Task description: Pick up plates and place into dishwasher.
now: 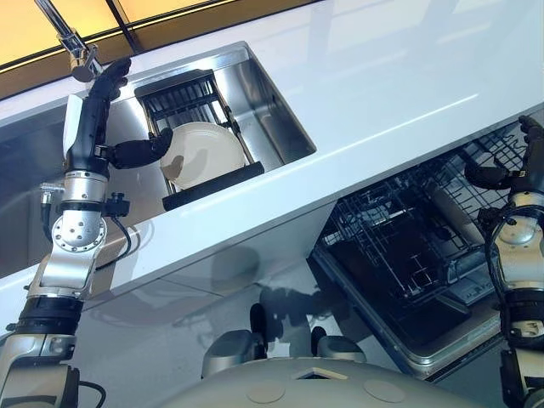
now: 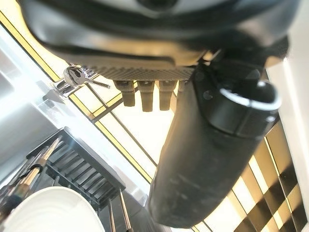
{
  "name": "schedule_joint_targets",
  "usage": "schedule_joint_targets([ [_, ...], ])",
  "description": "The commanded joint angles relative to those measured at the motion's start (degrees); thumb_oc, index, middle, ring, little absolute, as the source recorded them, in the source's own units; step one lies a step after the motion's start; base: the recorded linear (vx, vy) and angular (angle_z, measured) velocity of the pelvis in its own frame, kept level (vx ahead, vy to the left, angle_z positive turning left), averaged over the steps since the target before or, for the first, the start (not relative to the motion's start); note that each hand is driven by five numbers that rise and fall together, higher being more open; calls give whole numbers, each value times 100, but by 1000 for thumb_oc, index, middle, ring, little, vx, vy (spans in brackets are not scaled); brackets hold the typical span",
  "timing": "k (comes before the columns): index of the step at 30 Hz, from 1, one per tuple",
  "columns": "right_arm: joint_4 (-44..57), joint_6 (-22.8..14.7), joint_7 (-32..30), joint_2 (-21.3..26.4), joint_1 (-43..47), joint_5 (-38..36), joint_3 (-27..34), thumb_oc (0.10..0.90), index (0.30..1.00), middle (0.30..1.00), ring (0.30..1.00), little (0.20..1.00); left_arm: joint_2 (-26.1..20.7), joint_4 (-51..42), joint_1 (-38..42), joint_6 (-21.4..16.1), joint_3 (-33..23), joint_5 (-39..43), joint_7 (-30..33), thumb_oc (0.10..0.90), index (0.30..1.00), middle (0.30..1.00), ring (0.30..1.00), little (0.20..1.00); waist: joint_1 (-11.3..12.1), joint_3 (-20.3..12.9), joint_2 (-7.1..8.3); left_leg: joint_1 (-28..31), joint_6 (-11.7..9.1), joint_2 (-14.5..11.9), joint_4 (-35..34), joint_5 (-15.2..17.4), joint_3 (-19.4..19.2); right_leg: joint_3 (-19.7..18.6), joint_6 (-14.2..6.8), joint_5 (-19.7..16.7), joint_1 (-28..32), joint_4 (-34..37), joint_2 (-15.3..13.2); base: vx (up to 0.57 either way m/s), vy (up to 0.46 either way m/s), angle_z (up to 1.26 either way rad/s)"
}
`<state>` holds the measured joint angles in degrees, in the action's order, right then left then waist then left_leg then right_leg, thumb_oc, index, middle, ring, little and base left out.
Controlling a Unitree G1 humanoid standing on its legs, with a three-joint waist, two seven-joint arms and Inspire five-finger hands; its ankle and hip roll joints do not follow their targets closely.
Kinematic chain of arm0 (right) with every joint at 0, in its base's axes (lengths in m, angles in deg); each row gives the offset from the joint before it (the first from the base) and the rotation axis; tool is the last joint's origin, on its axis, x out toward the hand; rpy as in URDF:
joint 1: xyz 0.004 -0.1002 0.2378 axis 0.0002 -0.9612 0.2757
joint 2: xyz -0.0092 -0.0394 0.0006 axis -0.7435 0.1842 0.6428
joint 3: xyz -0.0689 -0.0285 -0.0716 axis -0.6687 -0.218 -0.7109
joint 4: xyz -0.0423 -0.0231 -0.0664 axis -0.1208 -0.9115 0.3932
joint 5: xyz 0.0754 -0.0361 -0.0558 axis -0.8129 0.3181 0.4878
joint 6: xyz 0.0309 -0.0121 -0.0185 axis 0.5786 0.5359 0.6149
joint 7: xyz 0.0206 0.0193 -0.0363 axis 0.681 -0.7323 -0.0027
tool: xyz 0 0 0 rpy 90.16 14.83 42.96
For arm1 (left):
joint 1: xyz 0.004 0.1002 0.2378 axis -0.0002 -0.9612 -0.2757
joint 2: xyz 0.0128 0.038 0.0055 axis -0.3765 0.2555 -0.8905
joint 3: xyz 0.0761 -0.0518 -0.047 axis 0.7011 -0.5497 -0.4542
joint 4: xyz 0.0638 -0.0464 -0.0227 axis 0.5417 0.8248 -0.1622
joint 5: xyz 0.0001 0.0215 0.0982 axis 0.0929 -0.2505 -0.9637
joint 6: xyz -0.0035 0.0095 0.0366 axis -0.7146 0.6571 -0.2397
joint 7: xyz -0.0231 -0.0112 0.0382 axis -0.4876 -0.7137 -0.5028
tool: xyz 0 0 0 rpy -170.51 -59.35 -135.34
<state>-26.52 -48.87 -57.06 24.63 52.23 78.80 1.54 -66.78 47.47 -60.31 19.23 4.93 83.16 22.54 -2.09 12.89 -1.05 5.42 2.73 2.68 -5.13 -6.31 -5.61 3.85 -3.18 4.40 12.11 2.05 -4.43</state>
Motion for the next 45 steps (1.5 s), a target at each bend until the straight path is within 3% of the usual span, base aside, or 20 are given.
schedule_joint_targets([
  [1,717,-1016,166,239,132,-639,369,800,900,900,900,900,-339,211,606,-363,-480,-266,152,800,900,900,900,900,-44,-887,-145,372,22,90,260,1263,-61,99,-179,241,-794,-592,293,-33,63,-2],
  [6,1325,-1833,956,-175,-5,-1107,197,800,900,900,900,900,-512,415,650,-97,-524,-440,-98,800,900,900,900,900,-110,-903,-201,358,63,127,295,1290,-108,40,-194,228,-853,-620,281,-18,64,-4],
  [10,1571,-2141,1534,-423,-176,-1094,64,800,900,900,900,900,-622,572,701,215,-514,-611,-396,800,900,900,900,900,-177,-908,-256,330,106,159,365,1337,-155,-17,-212,218,-897,-636,256,-8,88,-8],
  [14,1844,-2074,2120,-513,-300,-1186,-152,800,900,900,900,900,-867,829,853,775,-434,-590,-821,800,900,900,900,900,-270,-866,-319,267,169,217,533,1418,-212,-125,-237,186,-974,-672,223,-16,124,-13],
  [23,1768,-2012,2396,-376,-329,-401,-570,800,900,900,900,900,-998,1611,1259,1218,-254,-21,-1127,800,900,900,900,900,-395,-685,-420,111,254,341,821,1538,-352,-285,-402,-36,-1346,-817,61,21,124,-17],
  [35,1625,-1687,2881,-193,-575,-468,-898,800,900,900,900,900,-1395,2460,1810,1388,-16,364,-1022,800,900,900,900,900,-653,-263,-471,-259,267,418,1068,1576,-517,-564,-519,-329,-1988,-930,-17,22,104,-15],
  [45,1383,-1624,2603,-116,-683,-586,-1161,800,900,900,900,900,-1650,2622,2571,1447,444,1050,-850,800,900,900,900,900,-794,281,-391,-867,257,378,1440,1543,-619,-743,-463,-432,-2564,-1154,21,-27,51,-3],
])
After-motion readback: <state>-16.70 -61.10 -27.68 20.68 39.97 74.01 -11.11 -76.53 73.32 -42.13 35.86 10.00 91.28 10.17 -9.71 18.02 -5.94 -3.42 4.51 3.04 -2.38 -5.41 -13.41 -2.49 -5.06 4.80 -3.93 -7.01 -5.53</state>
